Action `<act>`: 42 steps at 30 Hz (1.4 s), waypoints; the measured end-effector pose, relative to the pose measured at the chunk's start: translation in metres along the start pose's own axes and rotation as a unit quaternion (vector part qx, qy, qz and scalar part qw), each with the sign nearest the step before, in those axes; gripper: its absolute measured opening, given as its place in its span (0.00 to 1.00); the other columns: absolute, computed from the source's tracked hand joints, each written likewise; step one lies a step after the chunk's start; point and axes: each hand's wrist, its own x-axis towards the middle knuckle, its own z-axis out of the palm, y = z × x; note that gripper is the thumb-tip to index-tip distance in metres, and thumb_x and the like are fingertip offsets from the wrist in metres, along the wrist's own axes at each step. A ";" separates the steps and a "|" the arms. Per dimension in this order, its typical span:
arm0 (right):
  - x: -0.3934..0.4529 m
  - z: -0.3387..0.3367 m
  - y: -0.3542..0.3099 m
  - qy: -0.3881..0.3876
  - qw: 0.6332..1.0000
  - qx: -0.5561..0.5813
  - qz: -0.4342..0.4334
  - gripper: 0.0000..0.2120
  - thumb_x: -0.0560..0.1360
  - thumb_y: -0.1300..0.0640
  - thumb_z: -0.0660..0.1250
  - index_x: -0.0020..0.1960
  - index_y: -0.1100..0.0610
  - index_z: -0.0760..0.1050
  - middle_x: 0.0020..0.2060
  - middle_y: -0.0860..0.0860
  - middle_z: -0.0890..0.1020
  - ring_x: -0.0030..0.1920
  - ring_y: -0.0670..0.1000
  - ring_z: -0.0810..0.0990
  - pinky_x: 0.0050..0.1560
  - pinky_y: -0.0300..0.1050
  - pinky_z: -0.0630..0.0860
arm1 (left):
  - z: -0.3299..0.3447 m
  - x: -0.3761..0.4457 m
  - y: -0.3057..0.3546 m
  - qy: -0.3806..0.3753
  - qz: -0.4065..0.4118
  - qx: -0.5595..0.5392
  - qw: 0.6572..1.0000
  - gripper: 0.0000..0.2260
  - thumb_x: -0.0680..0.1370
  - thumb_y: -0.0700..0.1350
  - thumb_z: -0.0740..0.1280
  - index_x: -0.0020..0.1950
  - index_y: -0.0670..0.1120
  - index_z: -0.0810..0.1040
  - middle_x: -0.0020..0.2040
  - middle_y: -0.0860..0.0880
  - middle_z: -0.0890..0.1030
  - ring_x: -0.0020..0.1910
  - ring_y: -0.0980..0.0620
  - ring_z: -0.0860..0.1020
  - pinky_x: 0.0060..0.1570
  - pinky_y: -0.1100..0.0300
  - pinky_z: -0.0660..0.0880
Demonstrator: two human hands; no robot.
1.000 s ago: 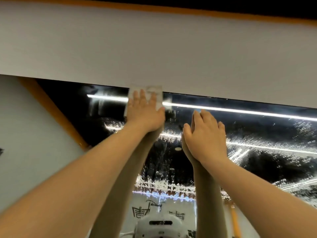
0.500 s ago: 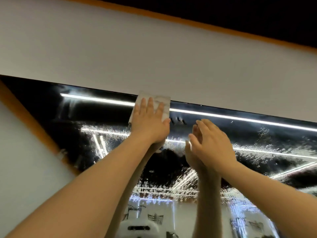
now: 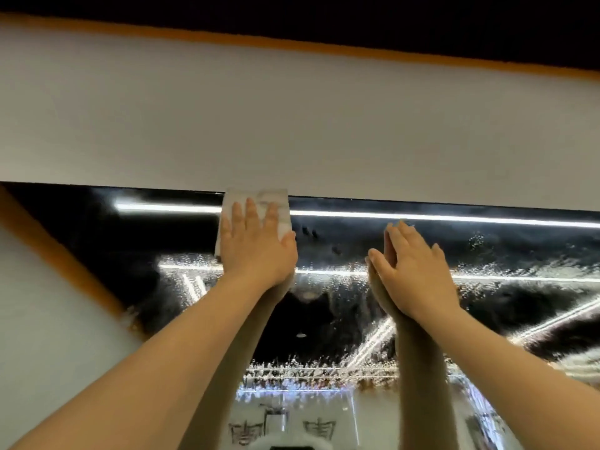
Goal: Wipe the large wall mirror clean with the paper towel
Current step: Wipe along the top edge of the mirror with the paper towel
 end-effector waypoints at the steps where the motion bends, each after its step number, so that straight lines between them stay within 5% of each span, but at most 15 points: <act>1: -0.001 0.000 0.000 -0.002 1.000 0.004 -0.001 0.31 0.82 0.41 0.49 0.80 0.53 0.48 0.79 0.49 0.50 0.78 0.49 0.46 0.76 0.53 0.43 | 0.000 0.000 0.003 -0.003 -0.008 0.004 1.000 0.28 0.83 0.57 0.45 0.80 0.51 0.40 0.79 0.44 0.39 0.78 0.43 0.38 0.74 0.47 0.37; 9: -0.002 -0.004 0.005 -0.034 0.999 0.034 -0.019 0.32 0.82 0.42 0.46 0.80 0.55 0.42 0.79 0.51 0.43 0.78 0.49 0.39 0.75 0.54 0.38 | 0.003 0.001 0.043 -0.021 -0.037 0.023 0.999 0.27 0.83 0.58 0.44 0.79 0.51 0.38 0.79 0.43 0.38 0.78 0.41 0.38 0.74 0.46 0.37; 25: -0.004 -0.006 0.008 -0.043 0.998 0.030 -0.025 0.32 0.82 0.42 0.46 0.80 0.57 0.43 0.79 0.52 0.45 0.78 0.51 0.40 0.75 0.55 0.39 | 0.004 -0.004 0.043 -0.032 0.118 0.054 0.991 0.25 0.84 0.55 0.43 0.80 0.54 0.41 0.80 0.46 0.41 0.78 0.47 0.40 0.76 0.49 0.41; 33: -0.004 -0.004 0.008 -0.037 0.998 0.038 -0.027 0.32 0.82 0.43 0.46 0.80 0.57 0.43 0.79 0.51 0.45 0.78 0.50 0.41 0.75 0.55 0.39 | 0.008 0.016 0.040 0.004 -0.004 0.053 0.999 0.25 0.83 0.55 0.42 0.80 0.52 0.42 0.80 0.46 0.42 0.78 0.42 0.42 0.75 0.46 0.41; 42: -0.003 -0.005 0.007 -0.025 0.999 0.029 -0.026 0.31 0.82 0.42 0.48 0.80 0.55 0.45 0.79 0.51 0.47 0.78 0.50 0.43 0.76 0.54 0.41 | 0.012 0.001 0.083 0.001 0.114 0.030 0.993 0.25 0.84 0.55 0.45 0.80 0.52 0.42 0.80 0.48 0.41 0.78 0.47 0.40 0.75 0.47 0.40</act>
